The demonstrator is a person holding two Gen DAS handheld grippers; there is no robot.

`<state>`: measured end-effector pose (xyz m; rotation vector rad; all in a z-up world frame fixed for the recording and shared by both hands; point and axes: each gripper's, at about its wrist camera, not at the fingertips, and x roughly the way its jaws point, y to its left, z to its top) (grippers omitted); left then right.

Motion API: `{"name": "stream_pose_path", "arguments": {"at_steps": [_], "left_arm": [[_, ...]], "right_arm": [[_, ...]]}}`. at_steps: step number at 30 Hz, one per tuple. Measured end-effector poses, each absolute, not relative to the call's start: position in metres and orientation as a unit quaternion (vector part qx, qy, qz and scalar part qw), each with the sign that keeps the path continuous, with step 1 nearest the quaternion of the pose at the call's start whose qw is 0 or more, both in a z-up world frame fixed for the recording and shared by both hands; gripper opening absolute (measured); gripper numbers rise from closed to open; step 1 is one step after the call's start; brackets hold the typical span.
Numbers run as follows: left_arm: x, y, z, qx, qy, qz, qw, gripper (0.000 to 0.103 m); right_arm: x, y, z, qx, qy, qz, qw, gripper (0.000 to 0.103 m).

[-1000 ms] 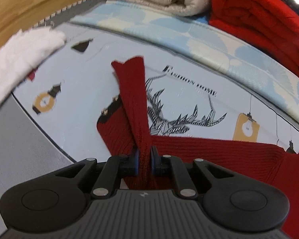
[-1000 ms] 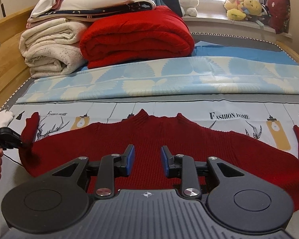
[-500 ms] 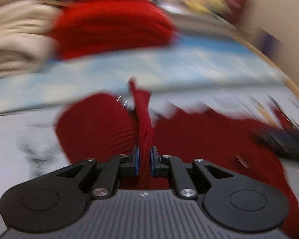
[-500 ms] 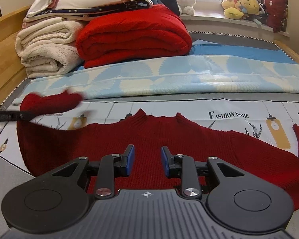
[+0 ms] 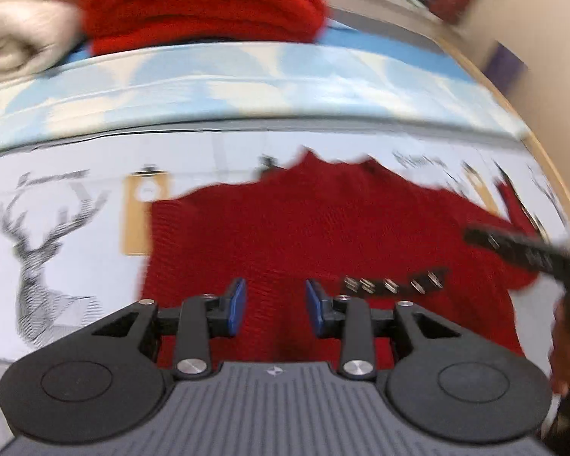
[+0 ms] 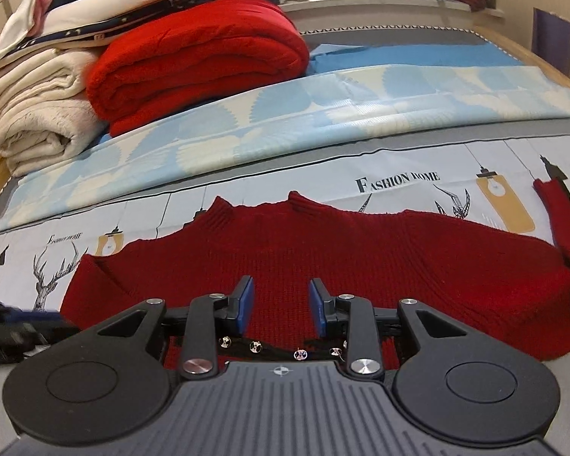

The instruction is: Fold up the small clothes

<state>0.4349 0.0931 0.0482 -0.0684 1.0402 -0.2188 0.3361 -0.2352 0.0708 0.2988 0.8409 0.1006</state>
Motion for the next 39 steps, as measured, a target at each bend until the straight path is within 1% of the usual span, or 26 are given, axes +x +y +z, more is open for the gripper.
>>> {"name": "stream_pose_path", "arguments": {"at_steps": [4,8,10,14,15,16,18,24,26,27,28,29,30,31,33,39], "left_arm": [[0.442,0.128,0.05,-0.06,0.499,-0.019,0.864,0.038],[0.444,0.143,0.055,-0.05,0.493,0.017,0.869,0.038],[0.444,0.144,0.058,-0.052,0.491,0.013,0.869,0.038],[0.443,0.138,0.059,-0.051,0.488,0.009,0.871,0.038],[0.443,0.135,0.059,-0.048,0.488,0.008,0.871,0.038],[0.444,0.132,0.056,-0.044,0.489,0.006,0.871,0.038],[0.445,0.123,0.052,-0.029,0.493,0.0,0.869,0.038],[0.449,0.102,0.053,-0.006,0.485,-0.015,0.874,0.038],[0.451,0.098,0.055,-0.006,0.482,-0.021,0.876,0.038],[0.452,0.096,0.055,-0.006,0.481,-0.024,0.876,0.038],[0.452,0.095,0.054,-0.005,0.482,-0.025,0.876,0.038],[0.453,0.094,0.053,-0.004,0.483,-0.026,0.875,0.038],[0.454,0.094,0.053,-0.003,0.483,-0.024,0.875,0.038],[0.455,0.094,0.053,-0.003,0.484,-0.023,0.875,0.038],[0.456,0.096,0.053,-0.005,0.484,-0.021,0.875,0.038],[0.457,0.102,0.056,-0.007,0.48,-0.012,0.877,0.038]], "right_arm": [[0.342,-0.241,0.062,0.176,0.417,0.033,0.891,0.033],[0.347,-0.252,0.042,0.241,0.456,0.016,0.857,0.034],[0.348,-0.254,0.026,0.256,0.484,-0.003,0.837,0.044],[0.352,-0.261,-0.007,0.27,0.54,-0.061,0.795,0.054],[0.351,-0.263,-0.015,0.278,0.553,-0.07,0.782,0.059],[0.351,-0.264,-0.022,0.283,0.564,-0.076,0.772,0.062],[0.35,-0.261,-0.03,0.272,0.576,-0.084,0.766,0.062],[0.35,-0.248,-0.035,0.229,0.575,-0.07,0.782,0.068],[0.349,-0.244,-0.034,0.219,0.569,-0.063,0.79,0.058],[0.35,-0.243,-0.032,0.218,0.563,-0.052,0.795,0.034],[0.351,-0.242,-0.028,0.216,0.558,-0.044,0.8,0.018],[0.351,-0.239,-0.024,0.203,0.551,-0.044,0.808,0.011],[0.351,-0.237,-0.019,0.196,0.539,-0.037,0.818,0.008],[0.352,-0.236,-0.013,0.196,0.527,-0.027,0.826,0.007],[0.352,-0.234,-0.001,0.2,0.502,-0.007,0.841,0.006],[0.353,-0.227,0.041,0.159,0.428,0.026,0.889,0.006]]}}
